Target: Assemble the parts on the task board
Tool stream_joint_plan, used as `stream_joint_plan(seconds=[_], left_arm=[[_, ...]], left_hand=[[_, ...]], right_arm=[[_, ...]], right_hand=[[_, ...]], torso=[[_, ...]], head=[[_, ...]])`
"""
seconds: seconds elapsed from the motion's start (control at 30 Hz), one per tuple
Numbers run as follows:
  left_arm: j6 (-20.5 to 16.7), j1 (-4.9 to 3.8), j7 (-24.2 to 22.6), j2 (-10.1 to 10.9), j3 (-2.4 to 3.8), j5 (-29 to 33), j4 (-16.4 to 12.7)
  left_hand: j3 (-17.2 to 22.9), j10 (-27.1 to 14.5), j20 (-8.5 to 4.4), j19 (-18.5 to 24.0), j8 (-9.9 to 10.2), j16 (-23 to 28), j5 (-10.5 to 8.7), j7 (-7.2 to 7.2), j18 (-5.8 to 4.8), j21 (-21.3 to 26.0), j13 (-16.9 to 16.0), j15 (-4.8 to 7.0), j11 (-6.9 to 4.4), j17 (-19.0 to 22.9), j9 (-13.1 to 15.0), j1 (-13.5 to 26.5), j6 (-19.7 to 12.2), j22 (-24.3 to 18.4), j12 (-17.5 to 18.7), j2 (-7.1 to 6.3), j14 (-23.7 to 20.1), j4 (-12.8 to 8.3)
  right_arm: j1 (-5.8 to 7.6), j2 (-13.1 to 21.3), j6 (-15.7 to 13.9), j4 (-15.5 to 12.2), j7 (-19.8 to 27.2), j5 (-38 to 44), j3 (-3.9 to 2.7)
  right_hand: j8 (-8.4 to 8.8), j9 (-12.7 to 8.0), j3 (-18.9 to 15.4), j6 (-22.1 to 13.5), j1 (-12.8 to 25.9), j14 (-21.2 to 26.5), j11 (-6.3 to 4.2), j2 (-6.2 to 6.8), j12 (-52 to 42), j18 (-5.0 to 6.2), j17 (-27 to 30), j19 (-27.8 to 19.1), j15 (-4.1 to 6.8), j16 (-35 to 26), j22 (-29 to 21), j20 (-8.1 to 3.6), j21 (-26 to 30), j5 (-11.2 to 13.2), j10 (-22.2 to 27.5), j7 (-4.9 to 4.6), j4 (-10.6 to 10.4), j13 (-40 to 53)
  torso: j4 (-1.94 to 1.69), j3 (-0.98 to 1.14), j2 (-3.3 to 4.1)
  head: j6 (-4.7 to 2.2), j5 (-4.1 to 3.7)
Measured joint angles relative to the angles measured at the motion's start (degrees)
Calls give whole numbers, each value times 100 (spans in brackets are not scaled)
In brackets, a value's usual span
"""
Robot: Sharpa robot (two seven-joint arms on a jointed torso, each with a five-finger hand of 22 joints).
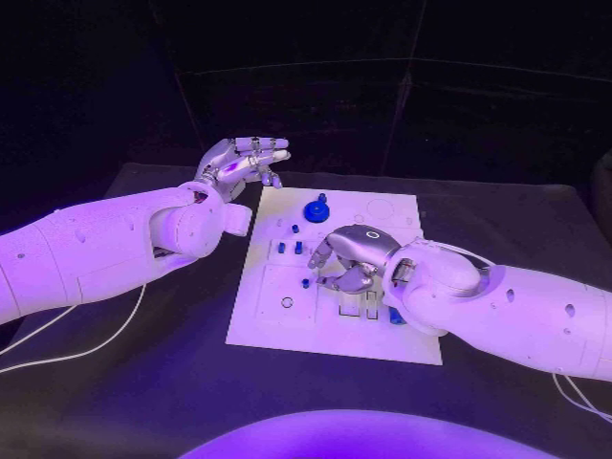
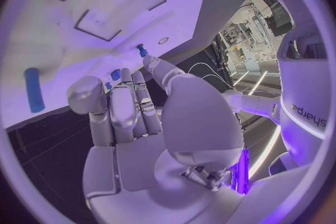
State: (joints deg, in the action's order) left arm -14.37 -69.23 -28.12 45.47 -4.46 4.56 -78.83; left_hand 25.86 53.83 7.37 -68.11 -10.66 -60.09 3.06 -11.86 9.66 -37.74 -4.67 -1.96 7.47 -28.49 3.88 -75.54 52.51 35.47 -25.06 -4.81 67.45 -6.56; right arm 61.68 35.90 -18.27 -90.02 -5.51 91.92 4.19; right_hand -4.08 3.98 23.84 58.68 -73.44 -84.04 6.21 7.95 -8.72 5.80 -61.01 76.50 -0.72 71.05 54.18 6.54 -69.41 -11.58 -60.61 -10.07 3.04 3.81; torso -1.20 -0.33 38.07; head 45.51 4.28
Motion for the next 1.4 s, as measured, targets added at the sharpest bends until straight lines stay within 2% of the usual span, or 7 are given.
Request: stream_joint_plan(seconds=[0.03, 0.23, 0.4, 0.7, 0.97, 1.17, 1.4], left_arm=[[6, 0, 2, 3, 0, 0, 3], [29, 0, 10, 9, 0, 1, 9], [51, 0, 14, 4, -2, 1, 10], [81, 0, 20, -15, -6, 1, 22], [97, 1, 26, -32, -9, 1, 35], [102, 1, 30, -32, -11, 1, 45], [106, 1, 36, -33, -12, 1, 49]], left_hand=[[0, 0, 0, 0, 0, 0, 0, 0, 0, 0, 0, 0, 0, 0, 0, 0, 0, 0, 0, 0, 0, 0], [-17, -41, 0, 0, -23, 0, 0, 0, -1, 0, 0, -20, 1, 0, 0, 45, -41, -7, -36, 2, -20, 17], [-17, -41, 0, 0, -23, 0, 0, 0, 0, 0, 0, -20, 1, 0, 0, 45, -41, -7, -36, 2, -20, 17], [-16, -40, 0, 0, -23, 0, 0, 1, 0, 0, 0, -20, 1, 0, 0, 43, -41, -6, -35, 1, -19, 17], [-16, -40, 0, 0, -23, -27, 0, 1, 0, 0, 0, -20, 1, 10, 0, 43, -41, -6, -35, 0, -19, 17], [-16, -40, 0, 0, -23, -27, 0, 0, 0, 0, 0, -20, 1, 10, 0, 43, -41, -5, -35, 0, -19, 17], [-16, -40, 0, 0, -22, -27, 0, 1, -1, 0, 0, -20, 1, 9, 0, 42, -41, -5, -35, 0, -19, 17]], right_arm=[[34, 128, -8, -86, 7, -90, 0], [333, 578, 54, -259, -17, -435, -31], [519, 868, 190, -223, -119, -501, -47], [568, 922, 462, -68, -289, -232, -43], [572, 858, 774, 40, -425, 61, -43], [572, 780, 926, 125, -474, 192, -41], [571, 726, 1091, 202, -502, 288, -41]], right_hand=[[-38, 13, -18, 80, 0, 0, -40, 0, -45, 0, 0, 21, 0, 0, 0, -21, 0, -22, -44, 25, -18, 5], [-54, 15, -107, 147, 0, 0, -60, 0, -85, -1, 15, 31, 0, 0, -3, -31, 0, -27, -95, 86, 4, -2], [31, -19, -290, -17, -58, 0, -37, 58, 4, -1, 60, 43, 0, 0, -57, -19, 0, -27, 294, 105, 42, -17], [31, -18, -492, -130, -152, 0, -18, 62, 8, -1, 90, 63, 0, 0, -62, 1, 0, 39, 474, 177, 79, -17], [31, -18, -578, -150, -201, 0, -20, 12, -61, -1, 125, 63, 1, 0, -77, 1, 21, 39, 472, 197, 80, -5], [30, -6, -560, -69, -363, 0, -80, -149, -249, -1, 176, 114, 1, 0, -77, -9, 21, 126, 178, 180, 97, 1], [-74, 20, -319, 208, -360, 11, -181, -213, -363, -1, 130, 198, 75, 29, 86, -93, -45, 179, -414, 193, 64, 1]], torso=[[0, -1, -1], [15, -1, -8], [20, -3, -11], [11, -3, -9], [1, -5, -7], [1, -5, -7], [-2, -5, -7]], head=[[-13, -9], [-61, -52], [-101, -103], [-135, -152], [-123, -141], [-120, -138], [-98, -135]])
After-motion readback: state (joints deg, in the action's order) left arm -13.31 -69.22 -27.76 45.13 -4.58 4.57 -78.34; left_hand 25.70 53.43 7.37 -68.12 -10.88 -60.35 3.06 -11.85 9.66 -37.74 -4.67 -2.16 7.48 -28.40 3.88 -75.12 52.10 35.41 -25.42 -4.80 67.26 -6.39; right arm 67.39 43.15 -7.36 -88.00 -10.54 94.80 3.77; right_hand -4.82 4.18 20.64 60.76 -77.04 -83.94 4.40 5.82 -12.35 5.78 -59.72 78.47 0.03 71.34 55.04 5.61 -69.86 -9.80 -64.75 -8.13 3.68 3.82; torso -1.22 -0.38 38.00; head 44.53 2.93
